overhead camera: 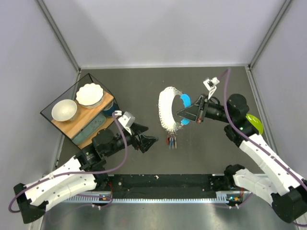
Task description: Remove the keys from the keyring
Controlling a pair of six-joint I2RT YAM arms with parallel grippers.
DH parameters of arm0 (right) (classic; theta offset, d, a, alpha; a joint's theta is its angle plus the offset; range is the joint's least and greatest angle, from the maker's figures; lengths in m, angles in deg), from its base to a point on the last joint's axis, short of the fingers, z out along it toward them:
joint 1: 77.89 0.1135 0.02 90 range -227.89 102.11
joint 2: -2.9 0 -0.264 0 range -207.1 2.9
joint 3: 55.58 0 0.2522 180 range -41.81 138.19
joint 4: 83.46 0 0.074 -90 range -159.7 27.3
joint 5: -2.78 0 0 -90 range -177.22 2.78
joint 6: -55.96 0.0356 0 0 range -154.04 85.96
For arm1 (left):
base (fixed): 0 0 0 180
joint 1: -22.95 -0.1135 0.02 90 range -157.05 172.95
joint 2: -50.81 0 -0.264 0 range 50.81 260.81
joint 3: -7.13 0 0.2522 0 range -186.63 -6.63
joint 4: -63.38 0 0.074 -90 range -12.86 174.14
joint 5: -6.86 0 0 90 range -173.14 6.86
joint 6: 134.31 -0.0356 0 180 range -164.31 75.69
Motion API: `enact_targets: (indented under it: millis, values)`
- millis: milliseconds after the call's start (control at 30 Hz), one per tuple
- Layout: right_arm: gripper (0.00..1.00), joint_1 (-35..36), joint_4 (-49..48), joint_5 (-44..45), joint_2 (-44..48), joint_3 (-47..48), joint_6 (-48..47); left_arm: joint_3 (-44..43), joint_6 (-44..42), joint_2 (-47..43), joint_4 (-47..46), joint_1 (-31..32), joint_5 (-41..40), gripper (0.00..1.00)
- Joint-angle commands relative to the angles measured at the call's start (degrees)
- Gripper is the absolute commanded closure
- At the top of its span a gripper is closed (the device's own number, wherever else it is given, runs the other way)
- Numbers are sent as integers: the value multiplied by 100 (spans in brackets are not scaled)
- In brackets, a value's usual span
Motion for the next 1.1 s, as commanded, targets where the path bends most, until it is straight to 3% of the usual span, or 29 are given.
enact_targets:
  millis: [0,333,633,867,1067]
  values:
    - [100,59,-2027,-980,716,-304,-49,-196,433,122,-582,-118,456,14]
    - [100,77,-2633,-1208,726,-718,90,7,1128,166,-2094,-285,2100,13]
    - [100,498,-2686,-1217,568,-867,-33,-300,952,658,-2006,-276,1846,16]
    - [100,621,-2449,-1156,480,-982,-278,-380,1127,755,-2147,-285,1873,25]
    - [100,692,-2484,-1086,366,-1070,-323,-345,1391,939,-2410,-285,1987,39]
